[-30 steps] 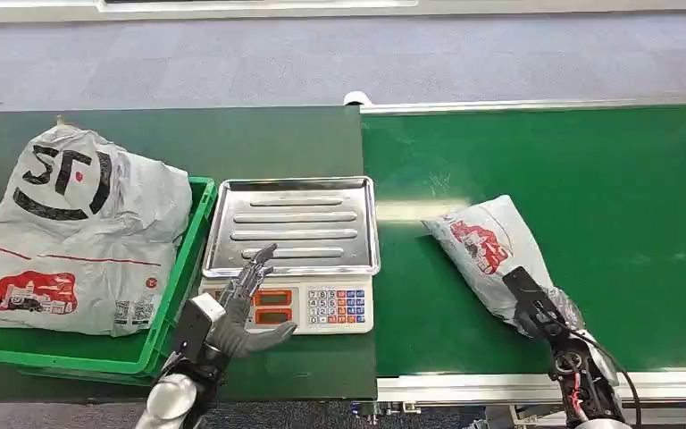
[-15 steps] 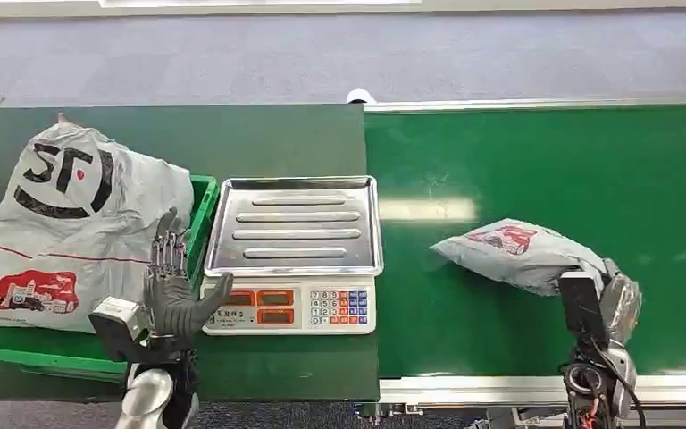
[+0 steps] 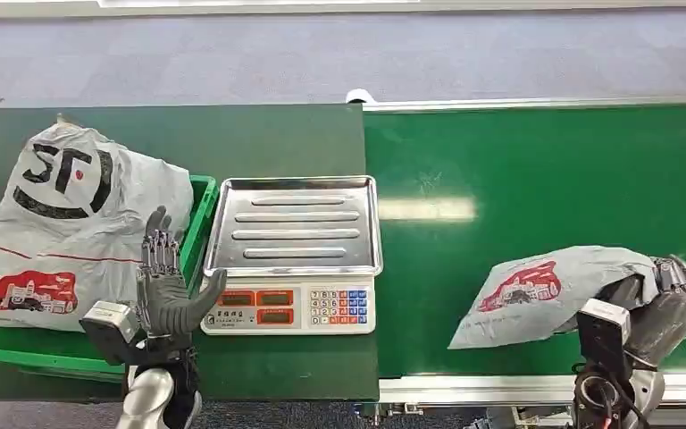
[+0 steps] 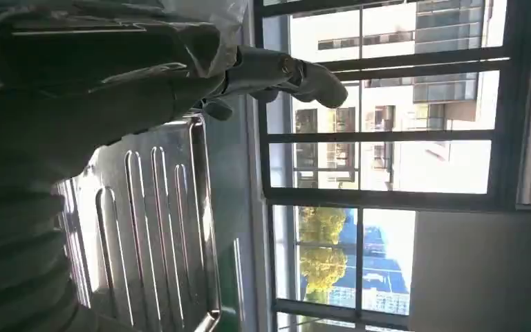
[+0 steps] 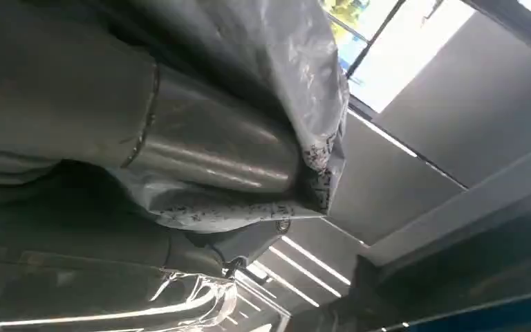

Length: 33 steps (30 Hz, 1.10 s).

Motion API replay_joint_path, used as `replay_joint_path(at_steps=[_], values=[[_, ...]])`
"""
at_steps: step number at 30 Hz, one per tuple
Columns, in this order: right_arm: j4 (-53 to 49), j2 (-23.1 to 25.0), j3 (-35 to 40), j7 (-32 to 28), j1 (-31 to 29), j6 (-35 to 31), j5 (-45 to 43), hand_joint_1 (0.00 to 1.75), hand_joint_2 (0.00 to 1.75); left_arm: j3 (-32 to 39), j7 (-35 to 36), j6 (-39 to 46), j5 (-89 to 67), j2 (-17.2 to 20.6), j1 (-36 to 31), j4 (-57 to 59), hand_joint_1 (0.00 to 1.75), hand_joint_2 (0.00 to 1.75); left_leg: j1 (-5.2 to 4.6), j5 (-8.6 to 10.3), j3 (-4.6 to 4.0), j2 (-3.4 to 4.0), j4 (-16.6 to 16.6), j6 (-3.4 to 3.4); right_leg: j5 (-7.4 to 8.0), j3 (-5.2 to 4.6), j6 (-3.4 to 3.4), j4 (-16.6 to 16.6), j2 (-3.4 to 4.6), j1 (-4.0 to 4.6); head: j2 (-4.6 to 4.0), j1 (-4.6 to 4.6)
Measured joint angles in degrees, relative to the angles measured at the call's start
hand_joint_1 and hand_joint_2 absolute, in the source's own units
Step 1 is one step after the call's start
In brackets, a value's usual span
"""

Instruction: Moved the parcel from conveyor to table for the left to box.

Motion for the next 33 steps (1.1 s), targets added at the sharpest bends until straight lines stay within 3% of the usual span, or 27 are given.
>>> replay_joint_path(at_steps=[9,12,15,21,28,33], values=[[-5.11,0.85,4.92,0.00,-2.29,-0.02,6.93,1.75,0.00,-0.42,-0.83,-0.44,1.40,0.13,-1.29,0.11,0.00,1.75,0.00,0.03,-0.01,0.02,0.00,0.02,0.01,0.00,0.00,0.00,0.01,0.00,0.00,0.00],[-3.36,-0.51,7.24,0.00,-7.69,0.00,10.87,1.75,0.00,-0.59,-0.85,-0.44,1.92,0.15,-1.87,0.46,0.00,1.75,-0.01,0.09,-0.03,0.08,0.00,0.03,0.08,-0.01,-0.02,0.02,0.05,-0.01,0.00,-0.02],[2.22,-1.88,9.40,0.64,-16.75,0.00,18.32,1.75,0.00,-1.07,-0.85,-0.48,2.71,0.17,-2.59,0.98,0.00,1.75,-0.02,0.18,-0.03,0.16,0.03,0.01,0.15,-0.09,-0.06,0.02,0.11,-0.02,0.00,-0.02],[13.59,-3.30,14.11,4.46,-30.74,0.00,20.26,1.75,0.00,-1.62,-0.85,-0.50,3.34,0.39,-3.43,1.88,0.00,1.75,-0.01,0.30,-0.15,-0.01,0.04,0.04,0.15,-0.14,-0.04,0.04,-0.05,-0.01,0.00,-0.04],[19.83,-3.89,18.63,6.82,-36.59,0.00,22.01,1.75,0.00,-2.05,-0.85,-0.53,3.69,0.72,-3.94,2.32,0.00,1.75,0.00,0.29,-0.34,-0.06,0.03,0.04,0.15,-0.21,-0.04,0.05,-0.06,0.00,0.00,-0.02],[27.90,-3.08,27.61,11.06,-42.00,0.11,29.33,1.75,0.00,-2.65,-0.85,-1.62,4.26,1.01,-4.44,3.21,0.00,1.75,0.01,0.30,-0.35,0.05,0.03,0.03,0.16,-0.31,-0.04,0.05,-0.02,0.02,0.00,0.00]])
